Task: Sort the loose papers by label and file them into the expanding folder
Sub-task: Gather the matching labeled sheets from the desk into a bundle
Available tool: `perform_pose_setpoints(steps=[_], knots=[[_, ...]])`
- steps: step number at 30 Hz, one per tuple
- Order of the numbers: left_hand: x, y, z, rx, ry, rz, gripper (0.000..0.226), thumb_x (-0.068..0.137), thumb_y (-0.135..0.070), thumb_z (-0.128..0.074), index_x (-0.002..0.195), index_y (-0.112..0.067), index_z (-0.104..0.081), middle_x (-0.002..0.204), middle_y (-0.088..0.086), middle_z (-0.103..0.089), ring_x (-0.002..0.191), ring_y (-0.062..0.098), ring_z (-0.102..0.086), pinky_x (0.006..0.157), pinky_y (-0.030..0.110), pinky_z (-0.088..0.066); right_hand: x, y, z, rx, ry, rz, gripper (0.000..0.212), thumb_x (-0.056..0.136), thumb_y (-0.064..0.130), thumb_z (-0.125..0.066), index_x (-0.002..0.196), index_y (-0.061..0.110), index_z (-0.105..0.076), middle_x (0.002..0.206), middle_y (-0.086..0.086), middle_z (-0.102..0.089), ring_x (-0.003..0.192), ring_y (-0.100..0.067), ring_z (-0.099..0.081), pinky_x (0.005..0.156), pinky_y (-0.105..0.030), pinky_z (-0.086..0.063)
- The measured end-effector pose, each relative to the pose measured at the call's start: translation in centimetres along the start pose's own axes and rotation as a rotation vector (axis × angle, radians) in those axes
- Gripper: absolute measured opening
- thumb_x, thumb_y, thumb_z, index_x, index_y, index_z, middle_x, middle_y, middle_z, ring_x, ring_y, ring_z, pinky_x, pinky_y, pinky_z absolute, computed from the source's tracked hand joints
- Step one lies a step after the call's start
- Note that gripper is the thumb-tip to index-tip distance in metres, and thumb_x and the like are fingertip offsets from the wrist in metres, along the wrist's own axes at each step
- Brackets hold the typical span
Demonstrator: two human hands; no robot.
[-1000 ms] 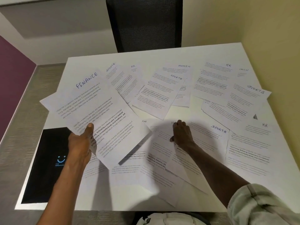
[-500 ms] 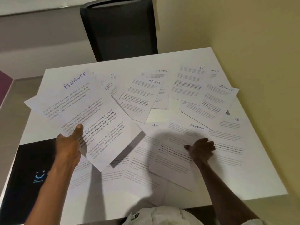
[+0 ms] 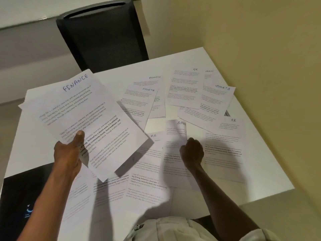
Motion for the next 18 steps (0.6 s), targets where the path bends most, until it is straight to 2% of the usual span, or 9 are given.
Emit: perform_pose_setpoints(steps=[3, 7, 8, 10, 12, 14, 15, 18], knots=[[0.0, 0.0, 0.8, -0.002, 0.005, -0.007, 0.045, 0.093, -0.016, -0.069, 0.136, -0.017, -0.058, 0.117, -0.009, -0.068, 0.102, 0.012, -0.067, 0.09, 0.036, -0.052, -1.6, 4.1, 1.8, 0.191, 0.069, 0.09, 0.02, 0.087, 0.02, -0.057, 0.101, 0.006, -0.056, 0.096, -0.01, -0.066, 0.08, -0.026, -0.065, 0.059, -0.027, -0.047], [1.0, 0.8, 3.5, 0.022, -0.025, 0.005, 0.043, 0.092, -0.027, -0.07, 0.131, -0.016, -0.058, 0.115, -0.003, -0.068, 0.098, 0.014, -0.067, 0.083, 0.036, -0.054, -3.3, 10.1, 3.3, 0.37, 0.235, 0.157, 0.029, 0.087, 0.018, -0.06, 0.111, 0.006, -0.048, 0.108, -0.011, -0.066, 0.093, -0.032, -0.064, 0.063, -0.027, -0.039], [2.1, 1.5, 4.7, 0.032, -0.027, 0.026, 0.048, 0.089, -0.037, -0.073, 0.128, -0.015, -0.057, 0.116, -0.001, -0.067, 0.1, 0.018, -0.067, 0.084, 0.039, -0.054, -3.2, 11.3, 2.7, 0.394, 0.294, 0.142, 0.032, 0.087, 0.018, -0.06, 0.114, 0.006, -0.047, 0.109, -0.01, -0.064, 0.093, -0.03, -0.063, 0.064, -0.026, -0.038], [4.9, 4.0, 7.7, 0.039, 0.03, 0.134, 0.08, 0.073, -0.062, -0.079, 0.132, -0.013, -0.056, 0.125, 0.006, -0.067, 0.113, 0.033, -0.065, 0.088, 0.058, -0.053, -2.4, 13.4, 0.3, 0.457, 0.383, 0.108, 0.037, 0.085, 0.015, -0.062, 0.117, 0.004, -0.045, 0.109, -0.009, -0.062, 0.09, -0.027, -0.06, 0.064, -0.027, -0.039], [9.6, 7.9, 12.8, 0.054, 0.033, 0.161, 0.089, 0.063, -0.069, -0.082, 0.134, -0.022, -0.056, 0.127, 0.008, -0.067, 0.115, 0.036, -0.065, 0.085, 0.066, -0.051, -1.5, 14.2, -2.3, 0.497, 0.439, 0.084, 0.042, 0.084, 0.01, -0.063, 0.12, 0.002, -0.043, 0.111, -0.012, -0.061, 0.098, -0.029, -0.063, 0.066, -0.028, -0.043], [11.7, 10.0, 14.8, 0.082, 0.041, 0.207, 0.09, 0.061, -0.069, -0.084, 0.134, -0.024, -0.057, 0.125, 0.005, -0.069, 0.111, 0.028, -0.069, 0.088, 0.059, -0.053, -0.5, 13.6, -5.2, 0.482, 0.471, 0.067, 0.048, 0.086, 0.006, -0.061, 0.128, 0.0, -0.039, 0.119, -0.015, -0.058, 0.109, -0.033, -0.06, 0.073, -0.027, -0.043], [10.6, 9.0, 14.4, 0.093, 0.017, 0.175, 0.091, 0.06, -0.069, -0.084, 0.134, -0.024, -0.056, 0.125, 0.003, -0.069, 0.111, 0.025, -0.069, 0.09, 0.055, -0.053, 0.0, 12.8, -6.3, 0.454, 0.466, 0.059, 0.049, 0.086, 0.005, -0.058, 0.131, 0.001, -0.038, 0.123, -0.015, -0.055, 0.113, -0.034, -0.058, 0.076, -0.028, -0.044], [9.1, 7.6, 12.9, 0.135, 0.012, 0.176, 0.084, 0.066, -0.069, -0.08, 0.134, -0.026, -0.058, 0.126, -0.002, -0.068, 0.112, 0.023, -0.068, 0.088, 0.05, -0.054, 1.4, 9.5, -8.1, 0.406, 0.41, 0.036, 0.047, 0.082, 0.011, -0.055, 0.127, 0.006, -0.04, 0.122, -0.012, -0.054, 0.114, -0.033, -0.057, 0.087, -0.033, -0.048]])
Point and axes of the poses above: each hand's wrist, its own x-axis towards the middle knuckle, its own z-axis out of the back of the hand, y = z × x, the point moved 7 cm from there along x, towards the middle knuckle
